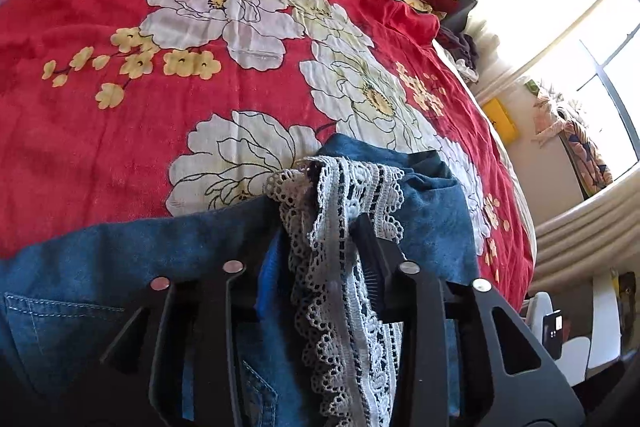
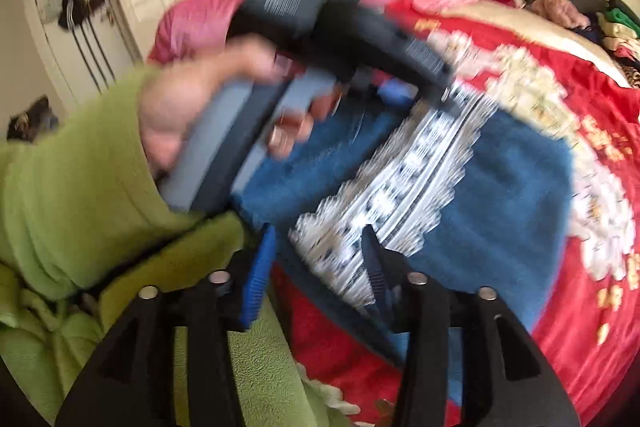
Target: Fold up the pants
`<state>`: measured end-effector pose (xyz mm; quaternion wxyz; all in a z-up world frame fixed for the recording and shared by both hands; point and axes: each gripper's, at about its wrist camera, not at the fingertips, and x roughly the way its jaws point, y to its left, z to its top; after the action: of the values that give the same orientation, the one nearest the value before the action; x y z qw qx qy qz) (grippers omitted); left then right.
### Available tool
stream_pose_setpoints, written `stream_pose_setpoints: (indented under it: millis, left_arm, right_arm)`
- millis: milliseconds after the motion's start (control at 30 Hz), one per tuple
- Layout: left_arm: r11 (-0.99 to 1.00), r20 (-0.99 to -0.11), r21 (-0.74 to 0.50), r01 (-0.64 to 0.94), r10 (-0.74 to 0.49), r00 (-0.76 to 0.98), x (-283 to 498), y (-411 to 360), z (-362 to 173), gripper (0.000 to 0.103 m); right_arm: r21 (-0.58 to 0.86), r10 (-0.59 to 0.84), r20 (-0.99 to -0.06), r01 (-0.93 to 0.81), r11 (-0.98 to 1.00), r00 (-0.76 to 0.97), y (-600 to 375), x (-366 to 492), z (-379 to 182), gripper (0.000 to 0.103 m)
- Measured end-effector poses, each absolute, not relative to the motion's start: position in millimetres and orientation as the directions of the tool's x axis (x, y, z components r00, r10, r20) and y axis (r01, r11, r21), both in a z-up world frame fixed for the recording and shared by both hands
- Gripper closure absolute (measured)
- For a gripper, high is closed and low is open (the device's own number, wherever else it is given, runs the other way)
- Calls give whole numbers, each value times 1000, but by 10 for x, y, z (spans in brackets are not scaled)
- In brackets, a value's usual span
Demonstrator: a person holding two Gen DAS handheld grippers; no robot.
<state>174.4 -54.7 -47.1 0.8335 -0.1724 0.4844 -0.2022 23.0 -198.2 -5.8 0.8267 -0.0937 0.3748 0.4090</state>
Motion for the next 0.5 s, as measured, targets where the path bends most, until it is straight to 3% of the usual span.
stream_pose_setpoints:
  millis: [133, 233, 267, 333, 367, 500]
  left_arm:
    - [846, -731, -502, 180, -526, 434, 1737, -593, -465, 51]
    - [847, -735, -507, 162, -523, 431, 1792, -650, -498, 50]
    - [852, -739, -501, 151, -512, 438, 1798, -654, -509, 52]
    - [864, -751, -482, 148, -494, 439, 1789, -674, -505, 88]
    - [859, -746, -489, 152, -502, 437, 1775, -673, -501, 89]
    - [867, -738, -467, 174, -490, 464, 1701, -673, -390, 90]
  right_arm:
    - [106, 531, -663, -636, 765, 528, -2341, 553, 170, 53]
    - [123, 435, -672, -489, 864, 599, -2708, 1026, 239, 53]
    - [129, 401, -684, -440, 889, 610, -2821, 1217, 237, 53]
    - [145, 386, -707, -413, 899, 593, -2934, 1530, 188, 60]
    - [136, 368, -726, -403, 905, 581, -2955, 1667, 147, 65]
    - [44, 285, -810, -432, 901, 512, -2832, 1967, -114, 69]
